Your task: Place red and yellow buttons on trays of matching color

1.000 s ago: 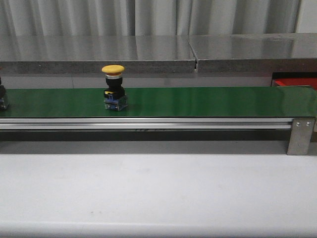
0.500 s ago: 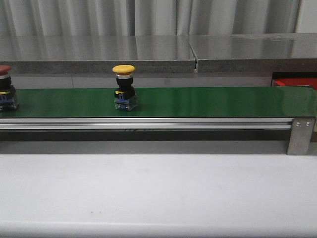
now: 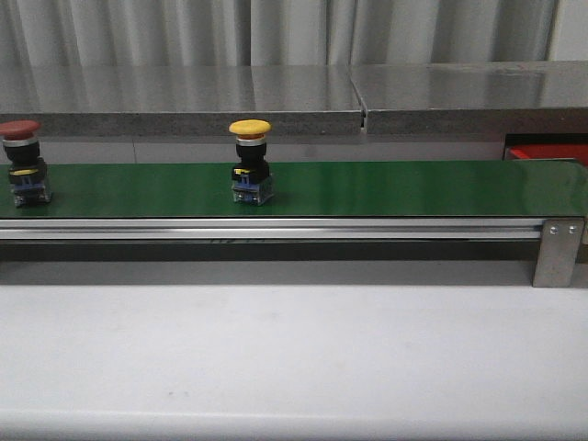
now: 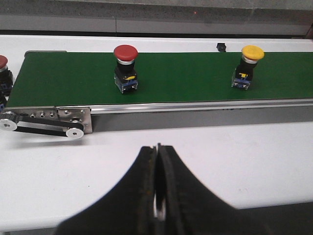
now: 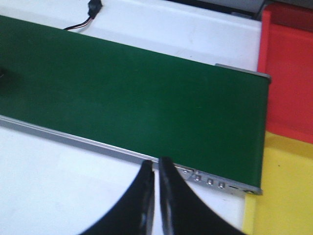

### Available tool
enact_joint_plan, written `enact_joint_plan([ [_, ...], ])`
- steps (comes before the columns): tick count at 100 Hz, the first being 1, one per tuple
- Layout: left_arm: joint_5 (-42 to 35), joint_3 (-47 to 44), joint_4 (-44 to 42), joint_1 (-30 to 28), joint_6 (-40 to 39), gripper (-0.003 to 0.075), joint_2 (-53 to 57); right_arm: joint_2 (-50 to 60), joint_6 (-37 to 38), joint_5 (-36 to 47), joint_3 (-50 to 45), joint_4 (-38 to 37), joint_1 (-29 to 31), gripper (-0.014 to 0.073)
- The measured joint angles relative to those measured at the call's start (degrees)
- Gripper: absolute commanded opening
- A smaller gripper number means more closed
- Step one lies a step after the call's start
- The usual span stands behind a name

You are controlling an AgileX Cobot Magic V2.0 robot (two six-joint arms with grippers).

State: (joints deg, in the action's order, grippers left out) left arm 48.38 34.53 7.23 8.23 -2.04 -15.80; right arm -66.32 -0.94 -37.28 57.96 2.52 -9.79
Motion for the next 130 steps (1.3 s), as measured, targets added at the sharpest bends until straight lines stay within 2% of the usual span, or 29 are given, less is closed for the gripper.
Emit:
enact_joint_plan([
  [11, 0.0, 0.0, 0.0, 0.0, 0.0, -0.0020, 0.0, -4.4, -0.1, -2.4, 4.1, 0.1, -2.4, 0.0480],
  [16, 0.0, 0.0, 0.0, 0.0, 0.0, -0.0020, 0.0, -6.3, -0.4, -3.3, 5.8, 0.1, -3.3, 0.0552],
  [21, 0.0, 0.0, 0.0, 0.0, 0.0, -0.0020, 0.0, -8.0, -0.4, -4.1, 7.5, 0.1, -4.3, 0.0580],
  [40, 0.0, 0.0, 0.0, 0.0, 0.0, -0.0020, 0.0, -14.6, -1.3, -7.2, 15.4, 0.1, -7.8, 0.0563],
  [62, 0.0, 0.0, 0.0, 0.0, 0.0, -0.0020, 0.0, -25.0, -5.0, -15.8, 27.1, 1.1, -11.0, 0.0563],
  [90, 0.0, 0.0, 0.0, 0.0, 0.0, -0.0020, 0.0, -38.3, -13.8, -25.8, 40.8, 8.3, -12.3, 0.0563],
  [110, 0.0, 0.0, 0.0, 0.0, 0.0, -0.0020, 0.0, -44.5, -16.4, -26.5, 45.5, 11.7, -12.3, 0.0563],
  [130, 0.0, 0.0, 0.0, 0.0, 0.0, -0.0020, 0.0, -48.0, -17.1, -25.0, 46.1, 12.9, -12.3, 0.0563],
])
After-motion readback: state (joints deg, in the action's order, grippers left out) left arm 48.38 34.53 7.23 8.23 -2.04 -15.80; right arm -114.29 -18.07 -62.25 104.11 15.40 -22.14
